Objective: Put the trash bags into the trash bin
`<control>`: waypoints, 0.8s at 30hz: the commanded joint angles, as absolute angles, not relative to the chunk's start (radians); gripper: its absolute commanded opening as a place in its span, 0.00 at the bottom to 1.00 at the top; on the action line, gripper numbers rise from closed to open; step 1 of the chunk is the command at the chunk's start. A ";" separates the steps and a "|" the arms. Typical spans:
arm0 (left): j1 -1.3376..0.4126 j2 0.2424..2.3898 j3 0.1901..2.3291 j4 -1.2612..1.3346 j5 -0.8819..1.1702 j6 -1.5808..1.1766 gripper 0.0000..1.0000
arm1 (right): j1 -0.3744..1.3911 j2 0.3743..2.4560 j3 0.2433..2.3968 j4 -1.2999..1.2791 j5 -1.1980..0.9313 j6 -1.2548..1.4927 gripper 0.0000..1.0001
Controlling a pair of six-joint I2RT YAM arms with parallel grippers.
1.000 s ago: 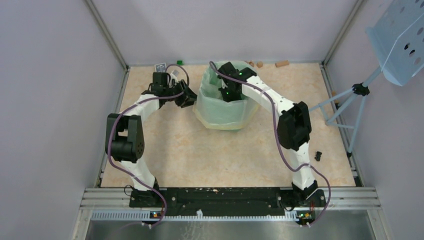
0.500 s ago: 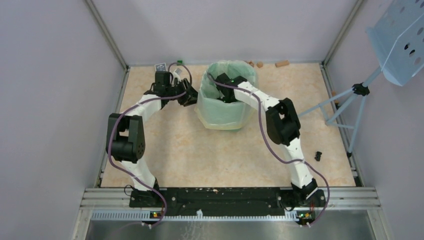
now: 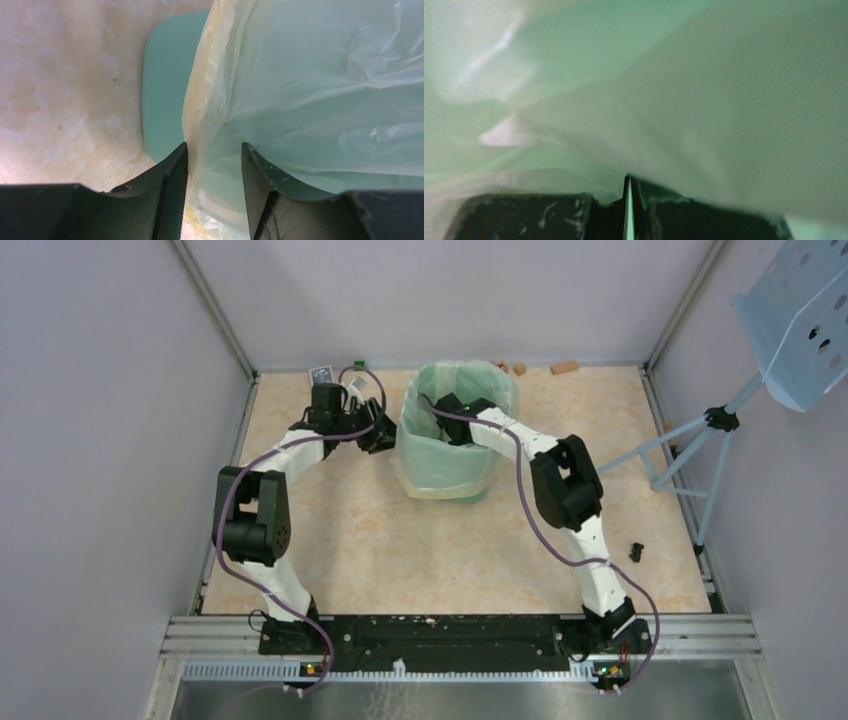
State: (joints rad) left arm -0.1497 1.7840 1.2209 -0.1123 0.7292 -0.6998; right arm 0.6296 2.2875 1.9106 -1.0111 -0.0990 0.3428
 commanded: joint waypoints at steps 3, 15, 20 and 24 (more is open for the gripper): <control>-0.155 1.747 1.222 -0.084 0.750 -0.680 0.48 | 0.624 2.197 1.953 -1.002 -0.035 0.341 0.00; -0.155 1.736 1.199 -0.070 0.733 -0.696 0.48 | 0.569 2.268 1.842 -0.990 -0.053 0.374 0.00; -0.155 1.721 1.188 -0.065 0.719 -0.691 0.48 | 0.596 2.240 1.829 -0.955 -0.095 0.333 0.00; -0.155 1.723 1.191 -0.055 0.728 -0.696 0.48 | 0.649 2.222 1.868 -0.953 -0.209 0.215 0.00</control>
